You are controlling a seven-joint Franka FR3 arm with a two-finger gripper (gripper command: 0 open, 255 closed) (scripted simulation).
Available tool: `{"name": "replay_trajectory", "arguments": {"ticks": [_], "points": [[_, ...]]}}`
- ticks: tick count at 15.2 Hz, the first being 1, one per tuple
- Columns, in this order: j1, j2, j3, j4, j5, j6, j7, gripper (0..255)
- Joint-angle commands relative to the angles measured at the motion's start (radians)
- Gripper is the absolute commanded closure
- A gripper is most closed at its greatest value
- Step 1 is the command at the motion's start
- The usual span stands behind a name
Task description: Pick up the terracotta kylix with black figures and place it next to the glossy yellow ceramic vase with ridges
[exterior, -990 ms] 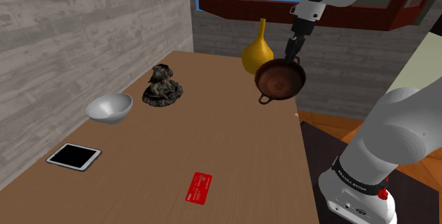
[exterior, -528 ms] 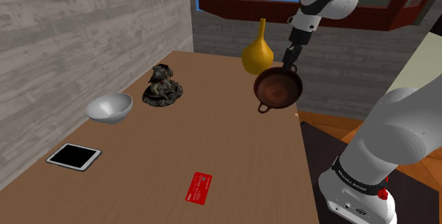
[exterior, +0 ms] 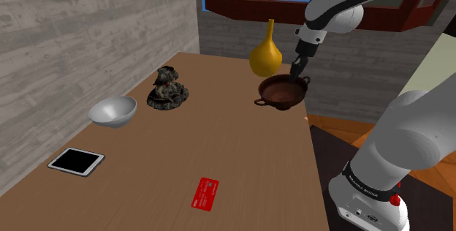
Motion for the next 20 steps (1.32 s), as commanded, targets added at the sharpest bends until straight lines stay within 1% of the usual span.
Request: {"name": "replay_trajectory", "arguments": {"ticks": [1, 5, 13, 14, 19, 20], "points": [[0.004, 0.02, -0.009, -0.016, 0.006, 0.032, -0.011, 255], [0.015, 0.064, -0.027, -0.049, 0.024, 0.106, -0.037, 255], [0.017, 0.063, -0.028, -0.049, 0.023, 0.106, -0.036, 255], [0.016, 0.062, -0.029, -0.048, 0.023, 0.104, -0.036, 0], [0.017, 0.063, -0.028, -0.049, 0.023, 0.106, -0.036, 0], [0.009, 0.04, -0.023, -0.031, 0.012, 0.066, -0.027, 0]]}}
